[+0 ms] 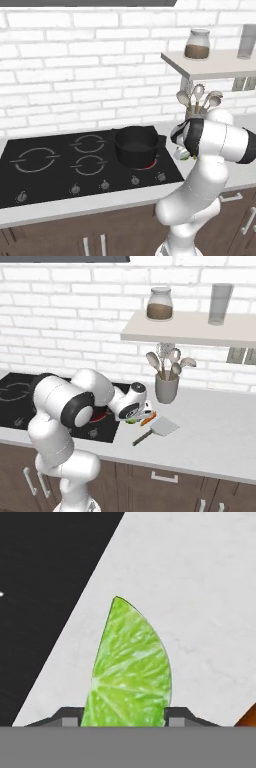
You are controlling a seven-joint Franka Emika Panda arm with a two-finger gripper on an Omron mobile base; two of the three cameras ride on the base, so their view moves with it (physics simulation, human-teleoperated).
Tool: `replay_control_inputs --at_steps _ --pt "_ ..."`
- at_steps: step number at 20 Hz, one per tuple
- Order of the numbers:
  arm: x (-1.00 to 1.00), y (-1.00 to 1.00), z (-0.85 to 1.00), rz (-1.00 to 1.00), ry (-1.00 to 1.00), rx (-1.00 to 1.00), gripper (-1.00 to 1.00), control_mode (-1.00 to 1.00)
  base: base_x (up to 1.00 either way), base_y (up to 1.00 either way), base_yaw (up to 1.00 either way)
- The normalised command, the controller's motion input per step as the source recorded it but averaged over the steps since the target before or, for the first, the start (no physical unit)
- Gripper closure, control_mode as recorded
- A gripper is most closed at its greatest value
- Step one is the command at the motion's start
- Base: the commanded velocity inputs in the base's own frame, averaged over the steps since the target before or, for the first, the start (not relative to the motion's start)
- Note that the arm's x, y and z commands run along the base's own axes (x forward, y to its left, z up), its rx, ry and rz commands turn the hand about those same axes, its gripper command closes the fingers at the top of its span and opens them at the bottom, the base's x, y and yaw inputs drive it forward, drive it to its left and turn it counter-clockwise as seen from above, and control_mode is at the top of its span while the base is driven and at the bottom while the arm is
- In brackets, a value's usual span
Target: Put the lemon wedge and carrot in the pot. Retrieve the spatula and lightly stir the vegetables in the pot.
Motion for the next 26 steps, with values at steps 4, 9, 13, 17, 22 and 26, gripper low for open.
replay_control_inputs --at_steps 4,9,13,17,22,26 --pt "-0.27 0.00 0.61 0.00 -0.02 0.00 1.00 -1.00 0.00 0.00 0.00" --pt "-0.62 0.01 1.00 0.00 -0.11 -0.01 1.00 -1.00 0.00 0.00 0.00" --pt "-0.52 0.39 1.00 0.05 -0.03 0.00 1.00 -1.00 0.00 0.00 0.00" --pt "-0.48 0.52 1.00 0.06 -0.05 0.00 1.00 -1.00 0.00 0.00 0.00" --pt "-0.15 0.73 1.00 0.08 -0.09 0.00 1.00 -1.00 0.00 0.00 0.00" --pt "0.10 1.00 0.74 0.10 0.00 0.00 1.00 -1.00 0.00 0.00 0.00"
